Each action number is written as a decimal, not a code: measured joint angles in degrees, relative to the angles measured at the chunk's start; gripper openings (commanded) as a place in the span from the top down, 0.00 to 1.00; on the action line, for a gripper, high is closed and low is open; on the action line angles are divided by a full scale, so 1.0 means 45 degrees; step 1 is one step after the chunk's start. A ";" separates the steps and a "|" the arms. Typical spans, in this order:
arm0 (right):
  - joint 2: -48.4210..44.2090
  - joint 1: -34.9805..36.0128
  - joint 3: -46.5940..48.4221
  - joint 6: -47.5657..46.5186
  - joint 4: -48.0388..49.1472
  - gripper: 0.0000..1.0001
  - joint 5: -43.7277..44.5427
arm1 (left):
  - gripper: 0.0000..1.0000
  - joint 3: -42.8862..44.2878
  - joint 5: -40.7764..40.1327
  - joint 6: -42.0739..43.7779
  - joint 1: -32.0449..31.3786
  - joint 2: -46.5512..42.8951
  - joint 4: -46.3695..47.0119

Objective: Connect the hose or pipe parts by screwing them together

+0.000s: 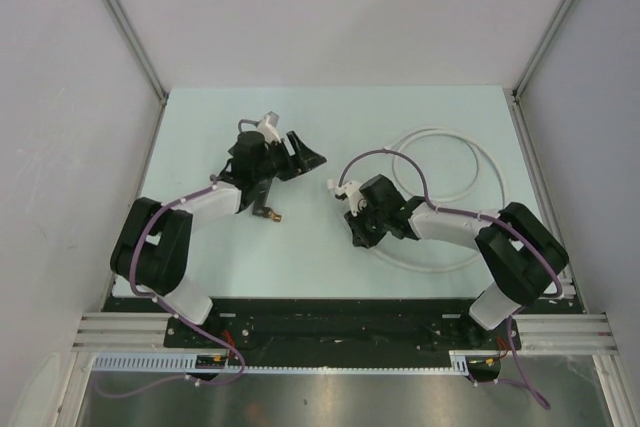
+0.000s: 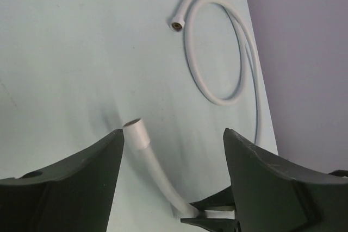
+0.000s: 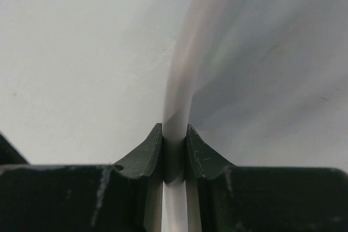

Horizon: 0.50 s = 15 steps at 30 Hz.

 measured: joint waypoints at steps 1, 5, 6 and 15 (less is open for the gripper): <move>-0.0087 0.0083 -0.0010 -0.0291 -0.0102 0.92 -0.0253 | 0.20 0.0053 0.0306 0.0151 0.0039 -0.0058 -0.0107; -0.0510 0.0287 -0.0010 -0.1214 -0.0189 0.94 -0.1205 | 0.19 0.0058 0.1389 0.0651 0.0019 -0.0117 -0.0646; -0.0607 0.0291 -0.0010 -0.1375 -0.0194 0.95 -0.1399 | 0.19 0.0063 0.1583 0.0845 -0.0005 -0.0117 -0.0918; -0.0855 0.0486 -0.0010 -0.1962 -0.0374 0.97 -0.1627 | 0.19 0.0277 0.1171 0.1996 -0.0078 -0.0117 -0.3439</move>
